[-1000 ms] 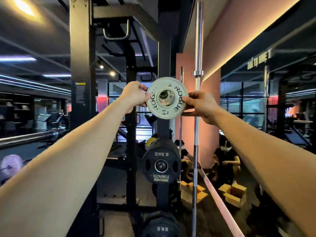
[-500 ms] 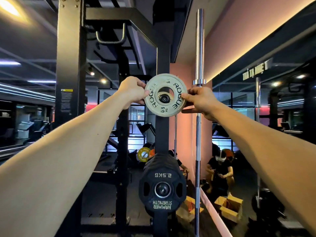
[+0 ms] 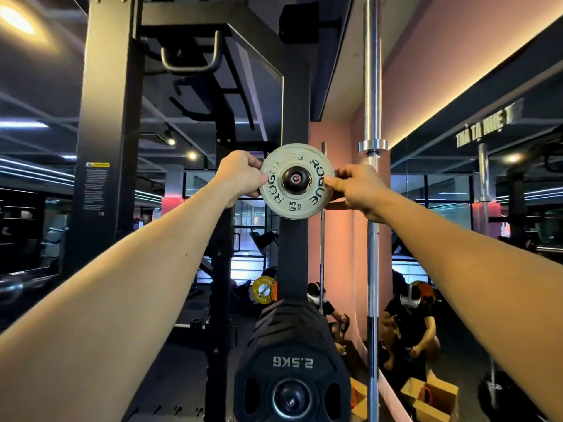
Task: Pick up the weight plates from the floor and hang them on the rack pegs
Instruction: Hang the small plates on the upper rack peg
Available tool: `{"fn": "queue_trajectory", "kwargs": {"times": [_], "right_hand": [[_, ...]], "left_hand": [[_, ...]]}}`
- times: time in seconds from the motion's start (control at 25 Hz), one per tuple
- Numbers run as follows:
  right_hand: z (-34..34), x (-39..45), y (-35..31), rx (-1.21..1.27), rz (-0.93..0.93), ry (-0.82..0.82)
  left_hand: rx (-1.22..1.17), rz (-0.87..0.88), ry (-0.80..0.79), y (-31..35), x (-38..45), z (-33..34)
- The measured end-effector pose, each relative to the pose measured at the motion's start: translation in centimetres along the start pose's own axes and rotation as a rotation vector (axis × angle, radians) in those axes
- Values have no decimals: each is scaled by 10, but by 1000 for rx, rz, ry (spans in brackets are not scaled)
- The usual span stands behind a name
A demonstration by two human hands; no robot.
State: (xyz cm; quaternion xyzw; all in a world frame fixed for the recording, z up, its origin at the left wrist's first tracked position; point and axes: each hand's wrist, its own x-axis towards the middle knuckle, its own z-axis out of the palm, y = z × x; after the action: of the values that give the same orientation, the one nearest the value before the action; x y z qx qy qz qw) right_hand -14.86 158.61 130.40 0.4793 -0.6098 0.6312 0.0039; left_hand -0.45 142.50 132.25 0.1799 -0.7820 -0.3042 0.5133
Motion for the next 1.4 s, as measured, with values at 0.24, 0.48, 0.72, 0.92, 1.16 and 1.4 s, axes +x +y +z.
{"fn": "queue_trajectory", "kwargs": {"times": [0.24,0.48,0.72,0.92,1.16,1.4], "right_hand": [[10,41,31,96,68,-11],[14,68,55,129,113,-42],[14,87,72,124,80,-63],[15,94,78,123,81,-45],[10,73,80,-189,-80,161],[6,56,60,-467,-273,220]], "left_hand": [[-3,-1,-35,-28,41,26],[34,46,-41,-48,68,44],[35,58,-52,-65,85,58],[70,79,-39,-69,90,59],[179,182,19,-62,61,34],[222,266,-45,-49,47,3]]}}
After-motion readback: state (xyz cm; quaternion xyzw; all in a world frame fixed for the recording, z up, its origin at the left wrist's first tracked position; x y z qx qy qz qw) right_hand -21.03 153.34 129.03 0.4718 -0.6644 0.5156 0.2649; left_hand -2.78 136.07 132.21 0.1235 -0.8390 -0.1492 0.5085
